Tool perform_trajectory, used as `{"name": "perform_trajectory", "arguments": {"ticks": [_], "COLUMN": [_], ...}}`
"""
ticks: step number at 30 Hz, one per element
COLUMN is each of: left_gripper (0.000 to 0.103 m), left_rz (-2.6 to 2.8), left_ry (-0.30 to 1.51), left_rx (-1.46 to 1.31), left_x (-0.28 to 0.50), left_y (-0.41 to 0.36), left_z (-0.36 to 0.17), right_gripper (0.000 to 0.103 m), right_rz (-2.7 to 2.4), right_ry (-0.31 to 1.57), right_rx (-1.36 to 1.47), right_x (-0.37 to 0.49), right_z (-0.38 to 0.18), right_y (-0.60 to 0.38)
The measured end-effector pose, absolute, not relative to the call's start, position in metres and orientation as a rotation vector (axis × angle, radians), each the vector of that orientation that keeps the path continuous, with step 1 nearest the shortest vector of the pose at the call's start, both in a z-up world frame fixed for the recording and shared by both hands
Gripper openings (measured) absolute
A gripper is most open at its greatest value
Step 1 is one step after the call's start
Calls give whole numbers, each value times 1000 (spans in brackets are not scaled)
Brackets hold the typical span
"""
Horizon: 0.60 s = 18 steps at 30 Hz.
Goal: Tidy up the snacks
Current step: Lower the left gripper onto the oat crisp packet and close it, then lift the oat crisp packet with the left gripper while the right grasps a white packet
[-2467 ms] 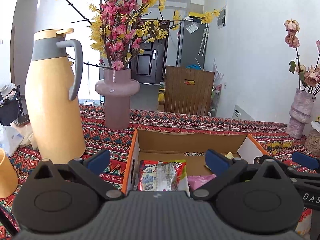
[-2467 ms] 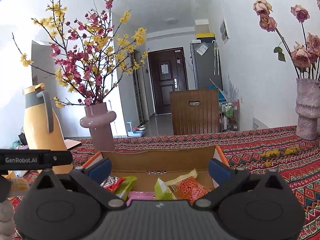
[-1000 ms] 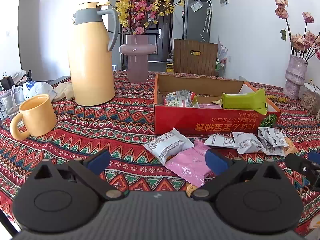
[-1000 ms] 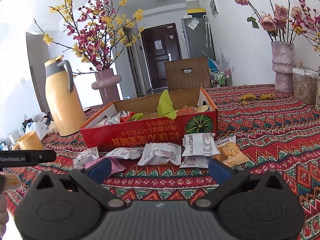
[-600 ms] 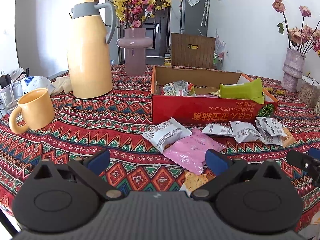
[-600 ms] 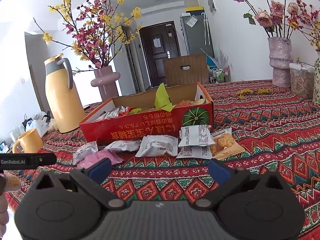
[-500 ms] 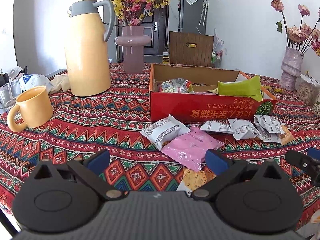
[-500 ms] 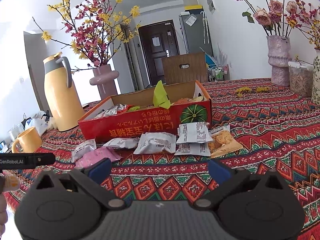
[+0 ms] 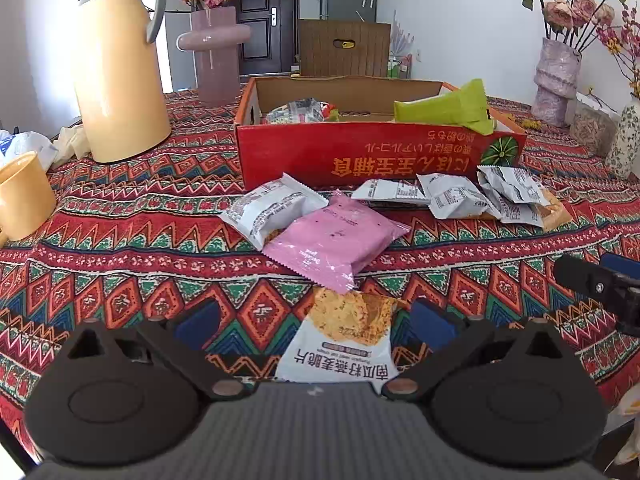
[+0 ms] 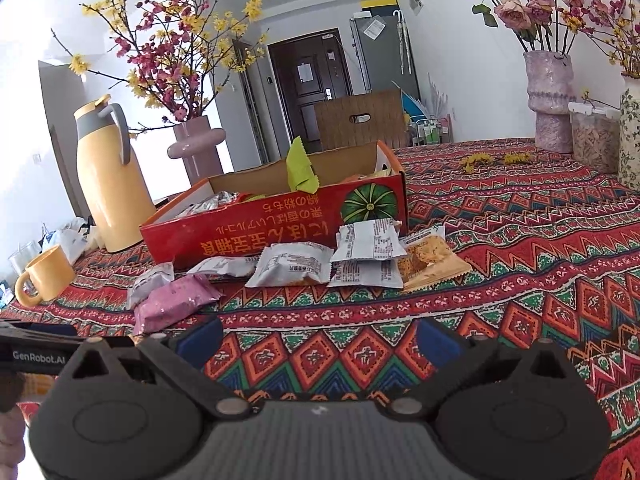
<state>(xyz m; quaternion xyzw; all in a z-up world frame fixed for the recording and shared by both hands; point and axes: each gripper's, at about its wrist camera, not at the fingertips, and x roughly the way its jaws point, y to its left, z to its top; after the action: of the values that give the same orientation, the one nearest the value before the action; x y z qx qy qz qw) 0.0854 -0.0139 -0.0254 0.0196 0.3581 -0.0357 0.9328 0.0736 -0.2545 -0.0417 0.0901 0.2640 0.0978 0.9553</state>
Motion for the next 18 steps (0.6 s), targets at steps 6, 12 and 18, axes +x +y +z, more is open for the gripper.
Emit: {"name": "perform_trajectory", "arguments": {"ticks": [6, 12, 18], "left_gripper": [98, 82, 50], "left_rz": [-78, -99, -141], "left_ry": [758, 781, 764], "left_rx": [68, 61, 36], "left_x": [91, 94, 92], "left_y": [-24, -26, -21], "left_z": [-34, -40, -36], "right_gripper": [103, 103, 103], "right_rz": [212, 217, 216], "right_ry": [549, 548, 545], "right_rx": [192, 188, 179], "right_x": [77, 75, 73], "right_z": [-46, -45, -43], "right_y": [-256, -253, -249]}}
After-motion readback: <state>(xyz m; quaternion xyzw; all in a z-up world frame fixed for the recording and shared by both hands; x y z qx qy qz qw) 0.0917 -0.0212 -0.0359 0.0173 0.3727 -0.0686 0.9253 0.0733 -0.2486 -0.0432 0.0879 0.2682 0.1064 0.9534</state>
